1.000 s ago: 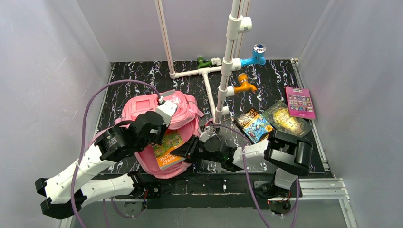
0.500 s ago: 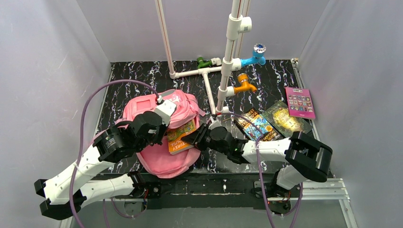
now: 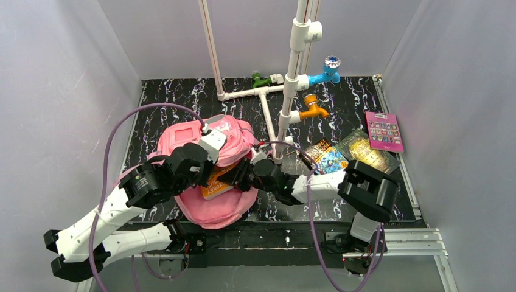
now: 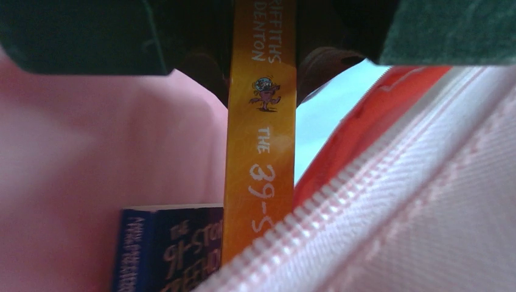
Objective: Pack the student bag
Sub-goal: Place the book in the student bag.
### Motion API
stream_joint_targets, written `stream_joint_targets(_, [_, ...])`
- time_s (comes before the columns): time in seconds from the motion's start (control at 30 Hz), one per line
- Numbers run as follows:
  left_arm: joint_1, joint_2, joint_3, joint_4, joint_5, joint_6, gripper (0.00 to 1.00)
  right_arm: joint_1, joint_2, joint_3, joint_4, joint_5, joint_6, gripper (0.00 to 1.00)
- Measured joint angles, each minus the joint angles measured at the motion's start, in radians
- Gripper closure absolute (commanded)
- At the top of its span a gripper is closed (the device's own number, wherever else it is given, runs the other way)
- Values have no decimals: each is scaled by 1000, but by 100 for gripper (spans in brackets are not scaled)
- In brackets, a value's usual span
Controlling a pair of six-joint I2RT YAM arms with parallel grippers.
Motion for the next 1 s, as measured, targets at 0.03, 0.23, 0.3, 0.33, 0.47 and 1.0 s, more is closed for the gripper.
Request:
stream_joint_targets(0.03, [0,2,0,0,5,0,100,3,18,7,26,1,13,99])
stream_joint_targets(0.23, [0,3,10,-2,11,4,100,15,196,66,170,79,74,77])
stream_joint_targets(0.3, [0,3,16,-4,10,5,100,10,255,115,186,108,80,60])
stream_joint_targets(0.33, [1,3,19,-4,10,5,100,5,282,142,190,114,84,54])
stream_joint_targets(0.47, [1,3,20,-6,11,2,100,-14,312,162,217,103,93,27])
stream_joint_targets(1.0, [0,-21,20,-15,48,-13,100,-19,80,11,-23,-74,-4,25])
